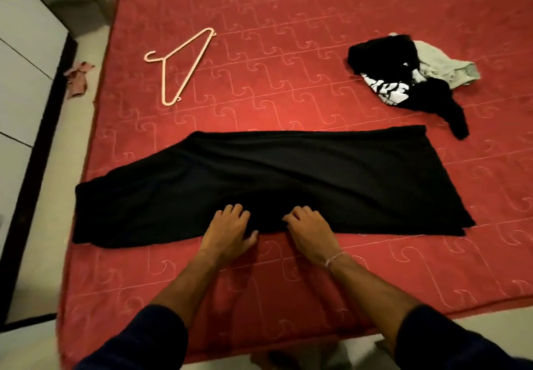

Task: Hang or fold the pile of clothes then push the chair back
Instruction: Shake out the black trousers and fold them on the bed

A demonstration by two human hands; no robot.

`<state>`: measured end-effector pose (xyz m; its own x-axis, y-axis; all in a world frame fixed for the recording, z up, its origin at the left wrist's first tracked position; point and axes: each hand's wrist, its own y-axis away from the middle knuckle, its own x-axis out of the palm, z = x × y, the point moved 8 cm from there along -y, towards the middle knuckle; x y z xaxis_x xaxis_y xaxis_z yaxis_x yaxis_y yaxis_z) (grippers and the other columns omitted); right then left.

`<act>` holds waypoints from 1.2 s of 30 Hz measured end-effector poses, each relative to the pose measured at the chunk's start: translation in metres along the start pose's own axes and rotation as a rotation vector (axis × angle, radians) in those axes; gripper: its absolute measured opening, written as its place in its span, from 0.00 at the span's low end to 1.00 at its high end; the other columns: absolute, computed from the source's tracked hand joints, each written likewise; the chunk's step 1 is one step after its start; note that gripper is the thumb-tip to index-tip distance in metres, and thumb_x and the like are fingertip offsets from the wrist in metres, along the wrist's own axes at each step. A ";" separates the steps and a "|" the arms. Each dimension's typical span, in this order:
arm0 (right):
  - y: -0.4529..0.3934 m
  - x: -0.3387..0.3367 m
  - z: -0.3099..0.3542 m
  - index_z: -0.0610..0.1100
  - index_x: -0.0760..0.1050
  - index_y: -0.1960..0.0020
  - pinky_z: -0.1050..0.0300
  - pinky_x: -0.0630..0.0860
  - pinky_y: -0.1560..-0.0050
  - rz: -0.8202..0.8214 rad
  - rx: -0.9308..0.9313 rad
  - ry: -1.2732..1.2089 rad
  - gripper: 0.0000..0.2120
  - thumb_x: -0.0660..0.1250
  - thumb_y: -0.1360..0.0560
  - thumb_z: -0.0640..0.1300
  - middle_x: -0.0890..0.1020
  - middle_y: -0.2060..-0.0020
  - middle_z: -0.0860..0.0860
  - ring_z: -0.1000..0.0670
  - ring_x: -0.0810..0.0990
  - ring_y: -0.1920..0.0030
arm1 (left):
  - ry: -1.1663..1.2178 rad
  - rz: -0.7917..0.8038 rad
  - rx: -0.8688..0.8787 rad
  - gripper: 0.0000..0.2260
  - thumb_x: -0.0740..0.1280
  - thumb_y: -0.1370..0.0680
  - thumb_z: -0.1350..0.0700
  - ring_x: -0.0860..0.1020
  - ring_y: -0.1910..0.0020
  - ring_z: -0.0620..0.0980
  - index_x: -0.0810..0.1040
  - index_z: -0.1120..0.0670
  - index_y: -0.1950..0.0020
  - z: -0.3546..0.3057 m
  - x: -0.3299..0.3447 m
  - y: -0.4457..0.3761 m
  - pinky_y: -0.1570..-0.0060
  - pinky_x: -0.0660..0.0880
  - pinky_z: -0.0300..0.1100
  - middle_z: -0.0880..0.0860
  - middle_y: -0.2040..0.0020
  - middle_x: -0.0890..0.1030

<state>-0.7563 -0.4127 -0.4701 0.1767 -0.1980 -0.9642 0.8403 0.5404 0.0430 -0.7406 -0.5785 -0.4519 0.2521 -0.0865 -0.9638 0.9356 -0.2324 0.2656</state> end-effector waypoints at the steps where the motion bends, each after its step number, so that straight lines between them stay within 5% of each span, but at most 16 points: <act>1: -0.001 0.001 0.002 0.47 0.80 0.46 0.50 0.75 0.61 0.013 -0.014 0.007 0.13 0.73 0.30 0.40 0.79 0.55 0.49 0.45 0.79 0.57 | -0.002 0.009 0.022 0.20 0.69 0.29 0.40 0.77 0.54 0.55 0.79 0.54 0.47 0.002 0.003 0.004 0.59 0.76 0.50 0.54 0.51 0.78; 6: 0.009 -0.011 -0.003 0.48 0.77 0.39 0.54 0.75 0.52 0.025 -0.004 -0.073 0.18 0.70 0.28 0.36 0.76 0.51 0.51 0.48 0.75 0.53 | -0.060 -0.047 0.108 0.11 0.72 0.28 0.56 0.78 0.58 0.55 0.79 0.56 0.47 0.007 0.000 0.017 0.61 0.74 0.49 0.54 0.54 0.80; 11: 0.022 -0.009 0.008 0.47 0.76 0.42 0.54 0.76 0.54 0.073 -0.109 -0.063 0.15 0.68 0.28 0.38 0.75 0.53 0.52 0.49 0.74 0.56 | -0.033 -0.137 0.213 0.11 0.75 0.33 0.56 0.76 0.63 0.51 0.80 0.55 0.54 0.000 -0.009 0.037 0.64 0.75 0.44 0.52 0.60 0.77; 14: 0.015 -0.006 0.014 0.49 0.76 0.48 0.52 0.76 0.55 0.060 -0.058 -0.026 0.07 0.63 0.24 0.47 0.75 0.56 0.54 0.49 0.75 0.57 | -0.068 -0.065 0.086 0.16 0.74 0.32 0.57 0.78 0.55 0.55 0.79 0.56 0.46 0.024 0.008 0.040 0.55 0.77 0.50 0.55 0.52 0.79; 18: 0.001 -0.001 0.038 0.50 0.73 0.37 0.55 0.74 0.50 0.111 -0.078 -0.012 0.21 0.64 0.26 0.58 0.75 0.50 0.54 0.51 0.74 0.52 | -0.039 0.006 -0.117 0.17 0.73 0.33 0.54 0.77 0.52 0.57 0.79 0.55 0.46 0.063 0.017 0.047 0.52 0.76 0.53 0.56 0.50 0.79; 21: -0.018 0.012 0.072 0.49 0.74 0.35 0.55 0.74 0.49 0.161 -0.162 0.049 0.21 0.66 0.25 0.54 0.76 0.49 0.53 0.50 0.76 0.51 | -0.074 0.008 -0.089 0.18 0.74 0.32 0.61 0.77 0.51 0.59 0.78 0.57 0.42 0.079 0.020 0.052 0.54 0.77 0.53 0.58 0.48 0.78; 24: -0.036 0.012 0.095 0.48 0.76 0.45 0.54 0.74 0.50 0.142 -0.124 0.037 0.12 0.61 0.25 0.51 0.76 0.54 0.53 0.50 0.75 0.55 | -0.100 -0.027 -0.105 0.19 0.73 0.34 0.65 0.77 0.54 0.59 0.78 0.58 0.44 0.099 0.016 0.059 0.59 0.75 0.52 0.59 0.51 0.78; 26: -0.044 0.007 0.103 0.49 0.75 0.49 0.53 0.74 0.52 0.087 -0.083 0.004 0.11 0.60 0.27 0.53 0.75 0.57 0.54 0.51 0.74 0.57 | -0.123 -0.028 -0.162 0.18 0.72 0.34 0.64 0.76 0.54 0.59 0.78 0.58 0.44 0.119 0.016 0.065 0.59 0.74 0.52 0.58 0.51 0.77; 30: -0.055 0.025 0.129 0.49 0.73 0.39 0.52 0.75 0.49 0.201 -0.191 0.001 0.19 0.65 0.28 0.51 0.76 0.50 0.52 0.49 0.75 0.52 | -0.105 -0.005 -0.263 0.17 0.71 0.33 0.65 0.76 0.55 0.59 0.78 0.58 0.45 0.160 0.027 0.085 0.61 0.75 0.53 0.58 0.51 0.77; 33: -0.063 0.026 0.146 0.50 0.76 0.48 0.50 0.74 0.48 0.247 -0.223 -0.020 0.12 0.58 0.25 0.53 0.77 0.56 0.54 0.50 0.76 0.56 | -0.101 -0.001 -0.191 0.16 0.72 0.32 0.61 0.78 0.56 0.58 0.81 0.60 0.44 0.171 0.034 0.099 0.61 0.77 0.51 0.59 0.51 0.79; 36: -0.075 0.019 0.143 0.52 0.75 0.54 0.55 0.71 0.48 0.216 -0.148 -0.081 0.16 0.55 0.24 0.62 0.76 0.59 0.57 0.54 0.75 0.57 | 0.000 -0.019 -0.121 0.21 0.66 0.28 0.47 0.77 0.51 0.55 0.80 0.57 0.40 0.171 0.029 0.106 0.53 0.76 0.51 0.56 0.48 0.80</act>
<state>-0.7424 -0.5740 -0.4536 0.3896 -0.1268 -0.9122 0.6956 0.6897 0.2013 -0.6765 -0.7717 -0.4475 0.2337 -0.0828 -0.9688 0.9634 -0.1151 0.2423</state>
